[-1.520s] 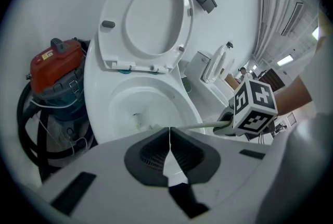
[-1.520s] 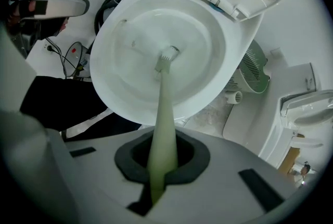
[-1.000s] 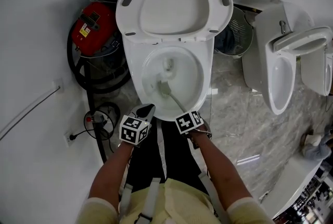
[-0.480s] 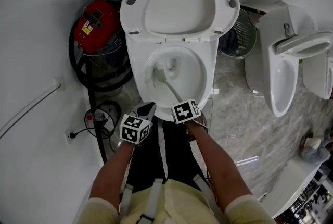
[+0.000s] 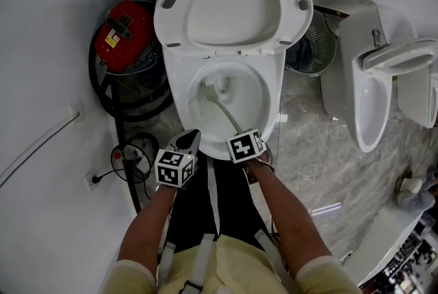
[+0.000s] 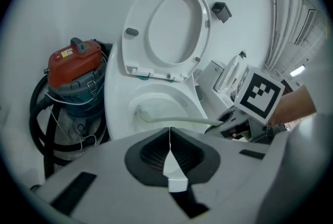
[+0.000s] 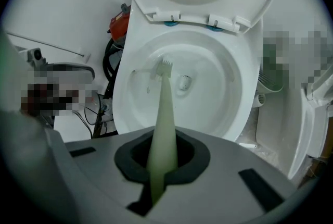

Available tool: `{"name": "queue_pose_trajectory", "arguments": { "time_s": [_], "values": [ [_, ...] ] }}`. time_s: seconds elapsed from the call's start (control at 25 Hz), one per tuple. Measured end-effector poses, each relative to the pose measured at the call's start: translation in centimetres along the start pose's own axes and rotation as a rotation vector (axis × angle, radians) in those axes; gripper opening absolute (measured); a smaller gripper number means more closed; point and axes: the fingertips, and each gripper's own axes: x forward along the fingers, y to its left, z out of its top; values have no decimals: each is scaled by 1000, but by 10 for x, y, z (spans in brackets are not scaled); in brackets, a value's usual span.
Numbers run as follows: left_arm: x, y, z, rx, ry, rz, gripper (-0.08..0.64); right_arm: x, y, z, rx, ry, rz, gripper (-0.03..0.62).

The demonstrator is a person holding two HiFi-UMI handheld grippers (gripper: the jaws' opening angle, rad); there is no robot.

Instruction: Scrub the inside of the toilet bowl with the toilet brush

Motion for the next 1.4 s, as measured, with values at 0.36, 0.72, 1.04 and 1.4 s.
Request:
{"name": "queue_pose_trajectory", "arguments": {
  "time_s": [0.36,0.72,1.04,1.4],
  "values": [
    [2,-4,8,33,3,-27,12,-11,-26,13,1,-44,-71,15],
    [8,-22,9,44,4,-71,12,-24,-68,2,36,-48,-153,15],
    [10,-36,8,59,5,-83,12,-31,-92,-17,16,-21,-238,15],
    [4,-46,1,71,1,-84,14,-43,-113,-44,-73,75,-342,15]
  ]
}}
